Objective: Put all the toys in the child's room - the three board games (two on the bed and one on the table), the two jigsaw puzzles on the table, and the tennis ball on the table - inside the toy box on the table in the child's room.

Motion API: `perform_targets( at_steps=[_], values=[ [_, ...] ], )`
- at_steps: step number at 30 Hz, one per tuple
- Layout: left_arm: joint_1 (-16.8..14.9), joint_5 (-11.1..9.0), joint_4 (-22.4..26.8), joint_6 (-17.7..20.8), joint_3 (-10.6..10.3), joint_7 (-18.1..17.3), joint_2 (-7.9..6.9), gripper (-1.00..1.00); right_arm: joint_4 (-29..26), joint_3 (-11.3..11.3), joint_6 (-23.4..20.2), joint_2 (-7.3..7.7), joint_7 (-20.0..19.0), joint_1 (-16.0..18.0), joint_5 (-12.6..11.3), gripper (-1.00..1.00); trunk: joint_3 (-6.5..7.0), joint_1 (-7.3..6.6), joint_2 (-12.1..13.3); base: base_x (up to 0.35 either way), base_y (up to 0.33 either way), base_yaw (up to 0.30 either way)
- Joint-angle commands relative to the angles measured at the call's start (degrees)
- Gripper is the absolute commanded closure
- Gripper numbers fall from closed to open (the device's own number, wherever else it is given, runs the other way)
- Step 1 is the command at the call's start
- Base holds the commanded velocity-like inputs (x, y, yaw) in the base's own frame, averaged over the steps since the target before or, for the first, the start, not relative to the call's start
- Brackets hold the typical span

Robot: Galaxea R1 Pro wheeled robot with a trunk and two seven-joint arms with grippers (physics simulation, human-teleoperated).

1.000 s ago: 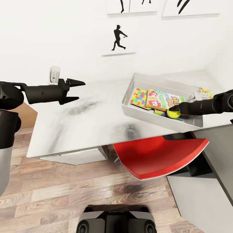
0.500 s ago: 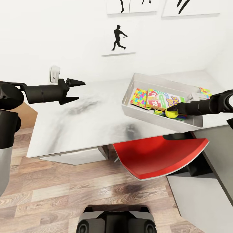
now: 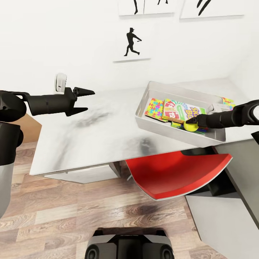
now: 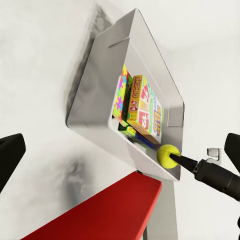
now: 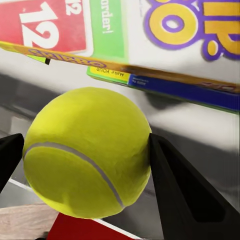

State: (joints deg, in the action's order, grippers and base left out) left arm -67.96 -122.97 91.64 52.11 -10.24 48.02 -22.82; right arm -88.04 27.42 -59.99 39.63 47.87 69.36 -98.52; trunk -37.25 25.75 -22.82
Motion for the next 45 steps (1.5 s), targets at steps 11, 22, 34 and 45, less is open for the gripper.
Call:
perform_targets(
  at_steps=[11, 22, 34, 45],
  values=[
    [-0.13, -0.59, 0.03, -0.08, -0.04, 0.59, -0.03, -1.00, 1.33, 0.09, -0.01, -0.13, 0.73, 0.23, -0.51, -1.00, -0.08, 0.03, -0.10, 0.000, 0.000, 0.000],
    [-0.15, -0.59, 0.03, -0.08, -0.04, 0.59, -0.03, -1.00, 1.45, 0.01, -0.01, -0.09, 0.69, 0.31, 0.18, -1.00, -0.08, 0.03, -0.10, 0.000, 0.000, 0.000],
    [-0.10, -0.58, 0.03, -0.08, -0.11, 0.57, -0.03, -1.00, 0.78, -0.69, -0.01, 0.65, 0.34, 0.93, 1.25, -1.00, -0.08, 0.03, -0.10, 0.000, 0.000, 0.000],
    [0.00, -0.58, 0.03, -0.08, -0.19, 0.45, -0.03, -1.00, -2.40, -1.70, -0.01, 1.23, -0.01, 2.43, 1.37, -1.00, -0.08, 0.03, -0.10, 0.000, 0.000, 0.000]
  ],
)
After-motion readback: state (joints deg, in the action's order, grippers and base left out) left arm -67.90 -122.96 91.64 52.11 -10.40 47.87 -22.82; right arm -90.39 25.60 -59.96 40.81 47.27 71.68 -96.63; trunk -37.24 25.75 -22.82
